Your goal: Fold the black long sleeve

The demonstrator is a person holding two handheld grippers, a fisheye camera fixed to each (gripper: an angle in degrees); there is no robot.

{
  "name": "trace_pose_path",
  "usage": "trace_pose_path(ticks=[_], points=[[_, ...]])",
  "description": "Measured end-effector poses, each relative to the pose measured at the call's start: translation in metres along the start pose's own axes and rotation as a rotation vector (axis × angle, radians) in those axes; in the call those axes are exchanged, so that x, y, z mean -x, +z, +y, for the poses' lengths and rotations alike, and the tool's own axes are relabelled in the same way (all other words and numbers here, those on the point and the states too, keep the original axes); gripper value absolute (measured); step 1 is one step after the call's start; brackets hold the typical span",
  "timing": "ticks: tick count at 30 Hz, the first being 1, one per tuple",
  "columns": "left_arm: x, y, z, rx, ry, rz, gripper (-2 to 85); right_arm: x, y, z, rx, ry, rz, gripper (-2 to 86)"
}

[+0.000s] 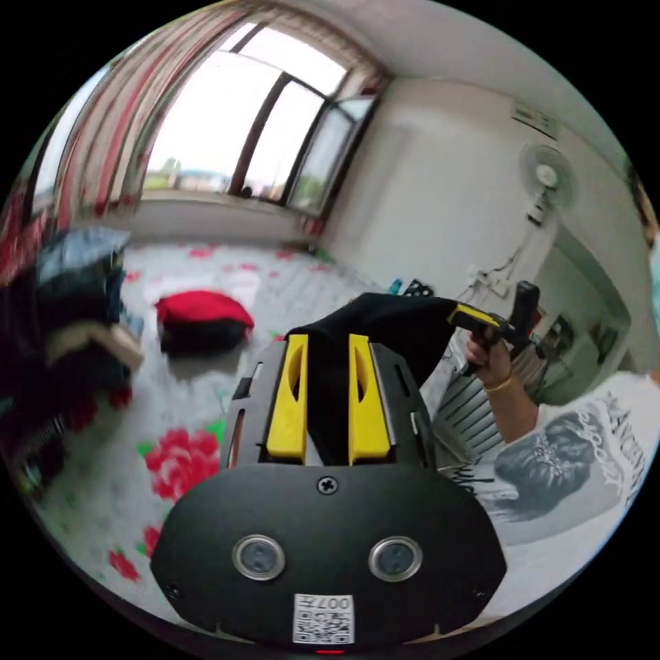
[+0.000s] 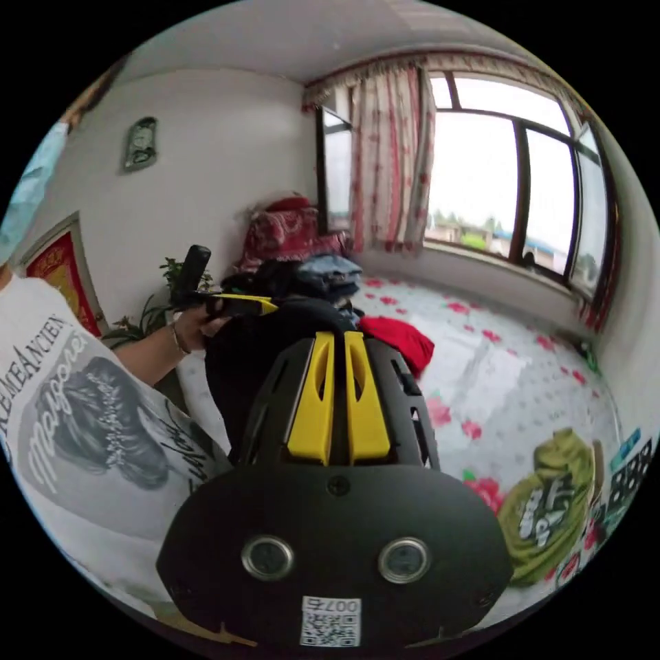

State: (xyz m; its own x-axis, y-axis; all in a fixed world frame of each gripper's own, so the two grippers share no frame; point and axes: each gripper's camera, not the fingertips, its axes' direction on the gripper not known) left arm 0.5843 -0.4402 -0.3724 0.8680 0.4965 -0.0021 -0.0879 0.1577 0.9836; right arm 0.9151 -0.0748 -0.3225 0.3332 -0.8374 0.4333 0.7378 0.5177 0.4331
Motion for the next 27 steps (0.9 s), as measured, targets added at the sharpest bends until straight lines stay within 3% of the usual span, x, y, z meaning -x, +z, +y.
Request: trace_pose_path(ticks=[4, 6, 12, 17, 23, 25, 27], points=[[0.045, 0.032, 0.069, 0.116, -0.157, -0.089, 9.6, -0.046, 0.037, 0.055, 0.165, 0.232, 0.051, 0.4], [0.067, 0.053, 0.116, 0.278, -0.229, -0.124, 10.6, -0.058, 0.047, 0.073, 0.226, 0.290, 0.070, 0.4], [0.069, 0.107, 0.178, 0.525, -0.246, -0.012, 13.9, -0.076, 0.048, 0.084, 0.226, 0.382, 0.081, 0.4], [0.075, 0.135, 0.163, 0.533, -0.241, -0.001, 15.8, -0.073, 0.044, 0.071, 0.223, 0.367, 0.067, 0.4], [0.100, 0.095, 0.114, 0.316, -0.264, -0.061, 14.4, -0.064, 0.023, 0.062, 0.220, 0.348, 0.061, 0.3], [0.097, 0.106, 0.108, 0.360, -0.220, -0.075, 14.5, -0.063, 0.018, 0.064, 0.220, 0.363, 0.053, 0.2], [0.091, 0.149, 0.112, 0.570, -0.167, -0.074, 12.6, -0.062, 0.013, 0.064, 0.214, 0.384, 0.038, 0.2]])
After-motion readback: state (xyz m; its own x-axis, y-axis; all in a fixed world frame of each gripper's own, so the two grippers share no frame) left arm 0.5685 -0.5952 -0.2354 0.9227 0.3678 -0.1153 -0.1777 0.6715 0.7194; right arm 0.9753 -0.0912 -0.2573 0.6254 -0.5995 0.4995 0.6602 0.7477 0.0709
